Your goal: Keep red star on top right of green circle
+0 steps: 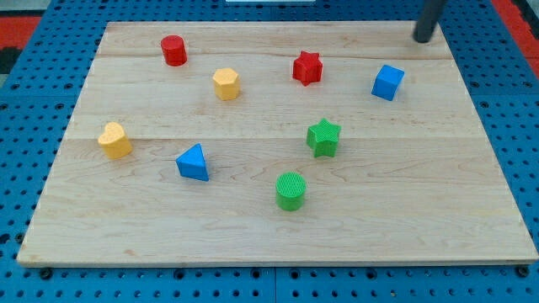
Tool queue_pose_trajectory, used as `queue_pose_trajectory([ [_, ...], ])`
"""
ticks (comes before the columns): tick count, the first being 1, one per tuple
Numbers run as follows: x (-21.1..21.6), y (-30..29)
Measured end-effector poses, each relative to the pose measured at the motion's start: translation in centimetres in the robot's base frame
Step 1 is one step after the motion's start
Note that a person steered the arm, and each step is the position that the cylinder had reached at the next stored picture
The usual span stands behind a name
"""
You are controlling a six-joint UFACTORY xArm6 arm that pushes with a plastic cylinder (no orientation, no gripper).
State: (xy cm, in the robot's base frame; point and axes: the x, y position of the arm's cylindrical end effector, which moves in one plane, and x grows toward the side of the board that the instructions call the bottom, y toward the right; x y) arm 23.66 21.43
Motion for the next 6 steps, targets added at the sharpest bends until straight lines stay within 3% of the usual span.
queue_pose_trajectory([
  [2, 0.4, -3.9],
  [3, -0.9, -8.8],
  [4, 0.2, -14.4],
  [5, 4.9, -16.5],
  [6, 6.4, -16.5],
])
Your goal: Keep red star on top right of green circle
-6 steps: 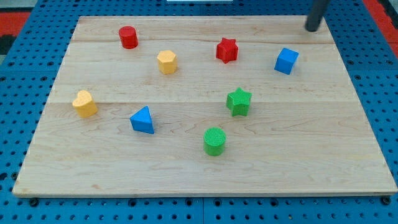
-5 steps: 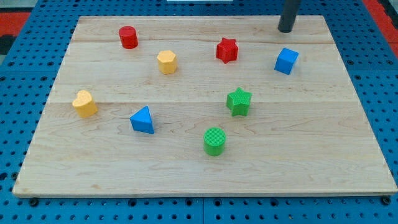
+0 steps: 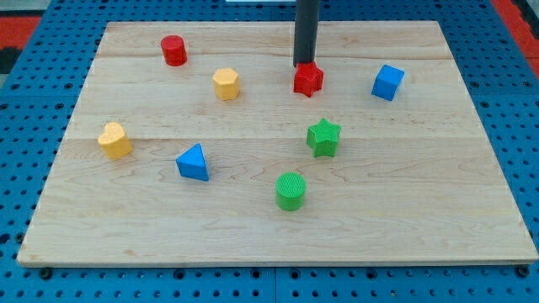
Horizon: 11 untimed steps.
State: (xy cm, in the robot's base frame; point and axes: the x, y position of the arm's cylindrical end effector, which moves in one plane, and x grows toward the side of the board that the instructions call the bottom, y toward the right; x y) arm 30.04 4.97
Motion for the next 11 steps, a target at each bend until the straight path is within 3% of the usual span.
queue_pose_trajectory([
  [7, 0.3, 3.6],
  [8, 4.0, 4.1],
  [9, 5.3, 0.9],
  [11, -3.1, 2.3],
])
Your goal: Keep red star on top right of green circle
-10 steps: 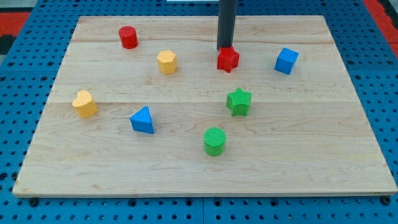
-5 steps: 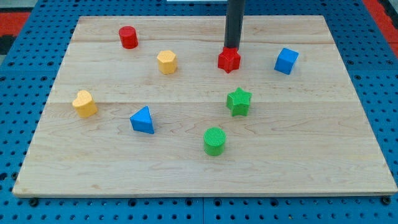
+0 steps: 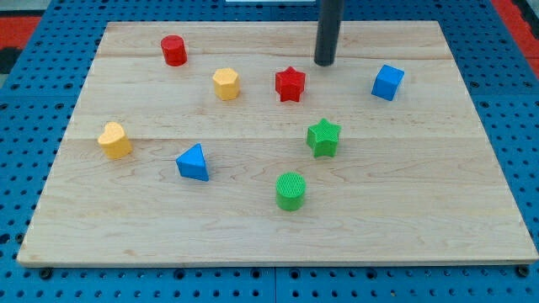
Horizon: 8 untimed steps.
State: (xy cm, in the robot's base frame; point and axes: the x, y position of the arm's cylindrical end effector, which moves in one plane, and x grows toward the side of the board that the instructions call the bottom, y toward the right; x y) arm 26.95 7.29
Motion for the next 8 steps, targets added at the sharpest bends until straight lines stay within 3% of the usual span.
queue_pose_trajectory([
  [1, 0.9, -4.1],
  [2, 5.3, -5.5],
  [4, 11.9, -2.8],
  [8, 20.1, -1.4],
])
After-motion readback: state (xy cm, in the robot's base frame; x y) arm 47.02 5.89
